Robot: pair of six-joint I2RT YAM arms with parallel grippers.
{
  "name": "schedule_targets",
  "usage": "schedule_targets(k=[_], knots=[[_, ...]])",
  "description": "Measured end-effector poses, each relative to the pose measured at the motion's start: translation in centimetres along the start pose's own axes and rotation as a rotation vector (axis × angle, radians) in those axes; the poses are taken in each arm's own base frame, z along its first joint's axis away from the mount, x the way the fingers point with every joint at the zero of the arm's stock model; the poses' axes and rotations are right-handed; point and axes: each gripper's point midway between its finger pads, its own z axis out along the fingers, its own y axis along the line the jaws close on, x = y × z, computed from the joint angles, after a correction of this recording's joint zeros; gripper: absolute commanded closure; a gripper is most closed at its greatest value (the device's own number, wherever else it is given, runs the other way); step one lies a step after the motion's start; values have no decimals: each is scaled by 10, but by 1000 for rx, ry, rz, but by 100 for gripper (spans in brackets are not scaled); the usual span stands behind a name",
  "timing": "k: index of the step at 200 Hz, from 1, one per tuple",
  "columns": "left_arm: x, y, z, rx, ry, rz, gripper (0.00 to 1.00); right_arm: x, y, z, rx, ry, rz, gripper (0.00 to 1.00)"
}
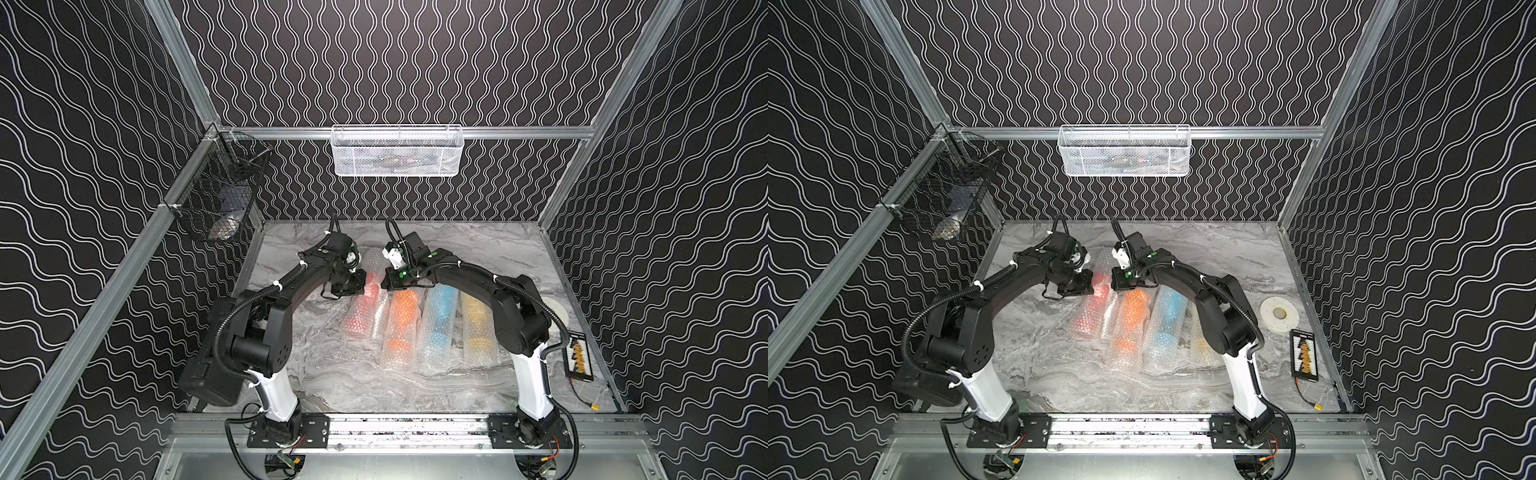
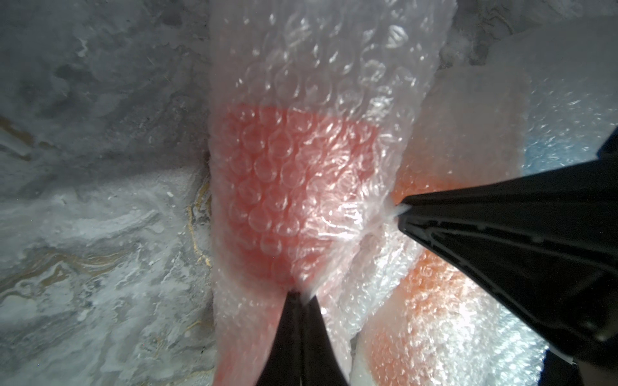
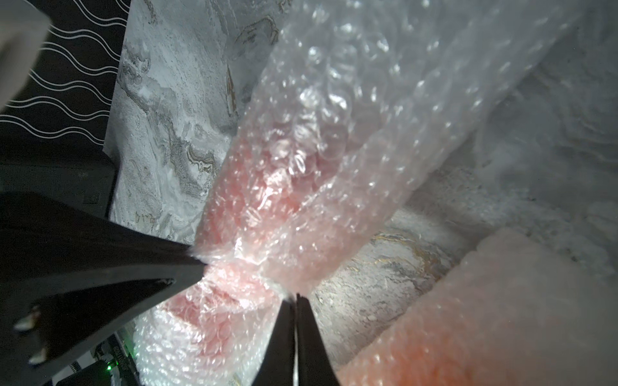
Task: Unpack wine glasses from bubble wrap
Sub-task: Unwrap the bubble wrap at the center of the board.
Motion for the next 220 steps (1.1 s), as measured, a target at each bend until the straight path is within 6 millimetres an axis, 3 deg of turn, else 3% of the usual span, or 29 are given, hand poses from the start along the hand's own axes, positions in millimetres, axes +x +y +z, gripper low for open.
schedule_targets(k=[91, 144, 220], knots=[[1, 1, -2, 0, -4, -3, 100, 0, -1, -1, -10, 1, 16, 95], [4, 3, 0, -1, 2, -10, 100, -4, 2, -3, -21, -3, 17, 74], [7, 4, 2, 3, 12, -19, 100, -9, 13, 5, -39, 12, -19, 70]])
